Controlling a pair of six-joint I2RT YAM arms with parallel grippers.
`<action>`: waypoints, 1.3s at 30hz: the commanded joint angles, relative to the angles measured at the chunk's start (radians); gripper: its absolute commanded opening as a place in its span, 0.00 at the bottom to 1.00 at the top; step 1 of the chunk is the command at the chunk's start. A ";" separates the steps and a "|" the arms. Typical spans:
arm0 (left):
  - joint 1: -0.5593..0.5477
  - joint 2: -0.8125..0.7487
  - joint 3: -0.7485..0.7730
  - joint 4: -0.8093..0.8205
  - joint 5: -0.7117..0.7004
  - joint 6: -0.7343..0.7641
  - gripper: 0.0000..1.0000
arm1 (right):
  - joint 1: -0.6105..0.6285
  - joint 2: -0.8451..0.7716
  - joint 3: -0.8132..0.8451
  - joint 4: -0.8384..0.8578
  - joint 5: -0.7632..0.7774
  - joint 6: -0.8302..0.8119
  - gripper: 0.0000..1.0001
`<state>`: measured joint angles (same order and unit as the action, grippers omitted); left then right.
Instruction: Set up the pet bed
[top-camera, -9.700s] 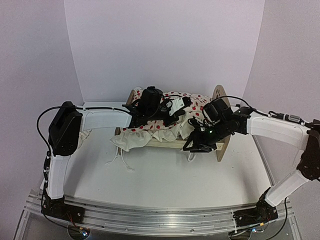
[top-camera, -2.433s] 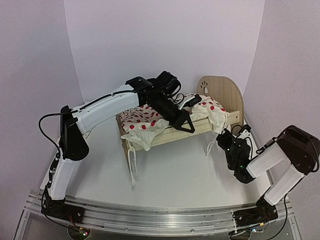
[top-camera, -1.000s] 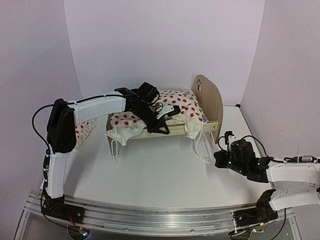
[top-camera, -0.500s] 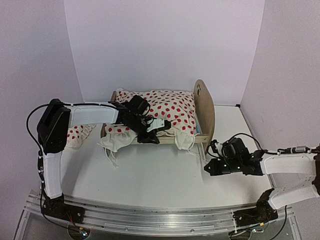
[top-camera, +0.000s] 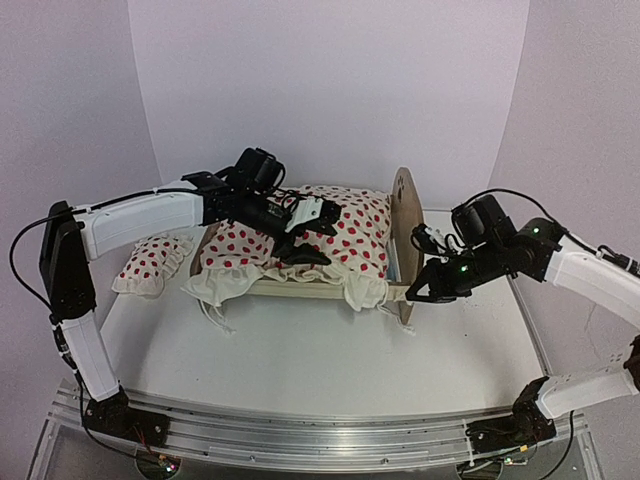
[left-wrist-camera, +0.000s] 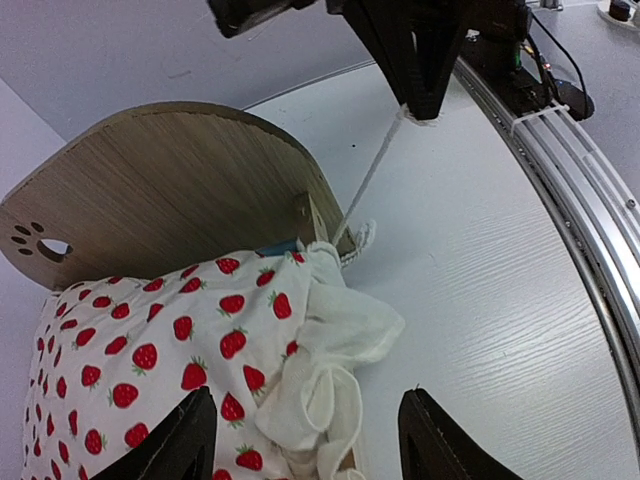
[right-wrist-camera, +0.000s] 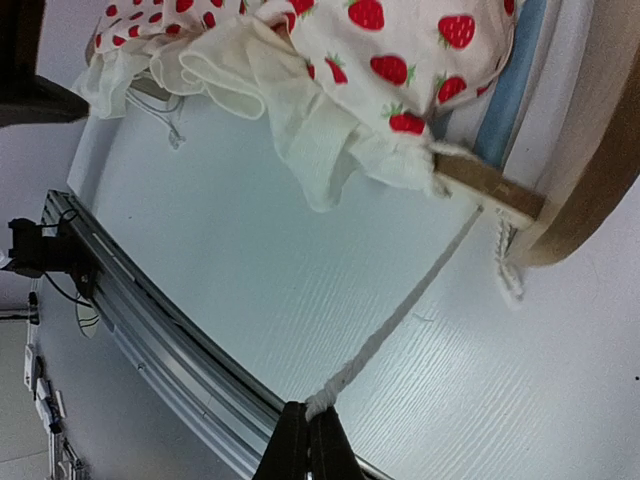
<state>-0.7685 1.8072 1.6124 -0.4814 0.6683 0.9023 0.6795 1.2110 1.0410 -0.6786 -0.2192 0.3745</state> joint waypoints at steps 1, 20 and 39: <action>-0.068 -0.021 0.016 0.003 0.052 -0.044 0.62 | 0.014 0.010 0.136 -0.149 -0.173 -0.056 0.00; -0.334 0.151 -0.294 0.470 -0.268 -0.215 0.45 | 0.020 0.041 -0.107 -0.091 -0.037 0.012 0.00; -0.378 0.208 -0.523 0.878 -0.664 -0.955 0.66 | 0.021 -0.115 -0.229 0.025 -0.112 0.042 0.00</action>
<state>-1.1511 1.9558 1.0311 0.2982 0.1269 0.0402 0.7083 1.1349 0.8377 -0.6463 -0.3033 0.3817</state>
